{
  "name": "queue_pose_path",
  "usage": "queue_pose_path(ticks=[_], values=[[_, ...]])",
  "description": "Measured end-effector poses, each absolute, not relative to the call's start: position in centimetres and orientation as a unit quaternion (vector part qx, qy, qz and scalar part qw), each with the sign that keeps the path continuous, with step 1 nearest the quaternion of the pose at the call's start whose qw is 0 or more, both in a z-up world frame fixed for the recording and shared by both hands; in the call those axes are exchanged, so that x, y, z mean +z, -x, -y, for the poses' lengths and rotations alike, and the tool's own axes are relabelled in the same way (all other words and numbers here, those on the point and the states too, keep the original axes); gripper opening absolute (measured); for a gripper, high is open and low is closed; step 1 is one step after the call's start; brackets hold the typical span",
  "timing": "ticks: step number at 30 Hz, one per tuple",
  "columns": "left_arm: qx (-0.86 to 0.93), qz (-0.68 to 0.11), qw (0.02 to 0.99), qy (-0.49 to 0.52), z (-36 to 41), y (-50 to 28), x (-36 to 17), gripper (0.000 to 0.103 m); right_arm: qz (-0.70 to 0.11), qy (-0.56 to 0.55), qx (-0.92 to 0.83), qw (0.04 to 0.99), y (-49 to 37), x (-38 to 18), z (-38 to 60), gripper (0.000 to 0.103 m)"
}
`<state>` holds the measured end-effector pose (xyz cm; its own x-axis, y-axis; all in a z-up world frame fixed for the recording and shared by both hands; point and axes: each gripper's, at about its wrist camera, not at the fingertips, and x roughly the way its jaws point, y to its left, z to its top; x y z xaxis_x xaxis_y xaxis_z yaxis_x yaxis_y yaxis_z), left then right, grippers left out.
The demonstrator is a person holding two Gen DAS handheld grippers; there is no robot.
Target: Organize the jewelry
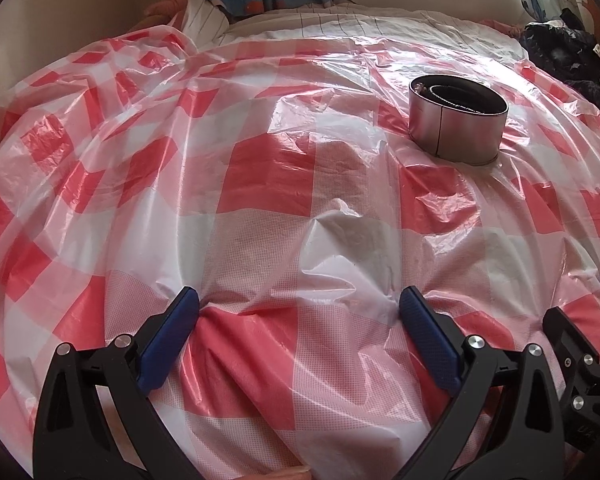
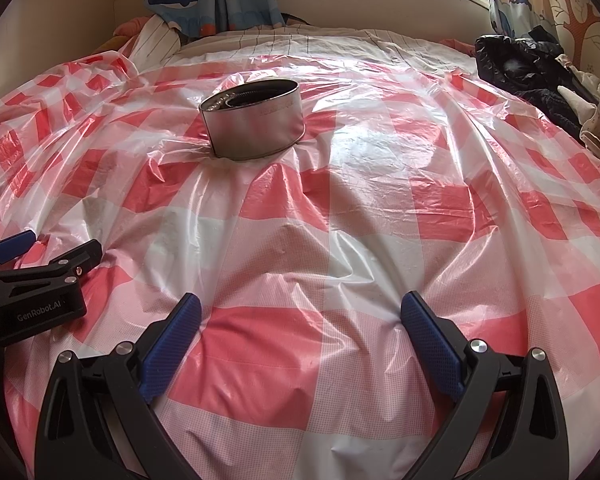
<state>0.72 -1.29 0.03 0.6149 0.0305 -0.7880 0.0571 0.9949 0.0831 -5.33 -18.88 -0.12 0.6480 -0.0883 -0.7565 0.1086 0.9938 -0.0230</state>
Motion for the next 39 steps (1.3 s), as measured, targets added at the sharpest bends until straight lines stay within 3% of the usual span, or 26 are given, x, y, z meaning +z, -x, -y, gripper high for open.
queue_pose_path(ticks=[39], values=[[-0.010, -0.435, 0.899, -0.046, 1.15, -0.47, 0.15, 0.096, -0.415, -0.010, -0.055, 0.908, 5.49, -0.07, 18.85, 0.096]])
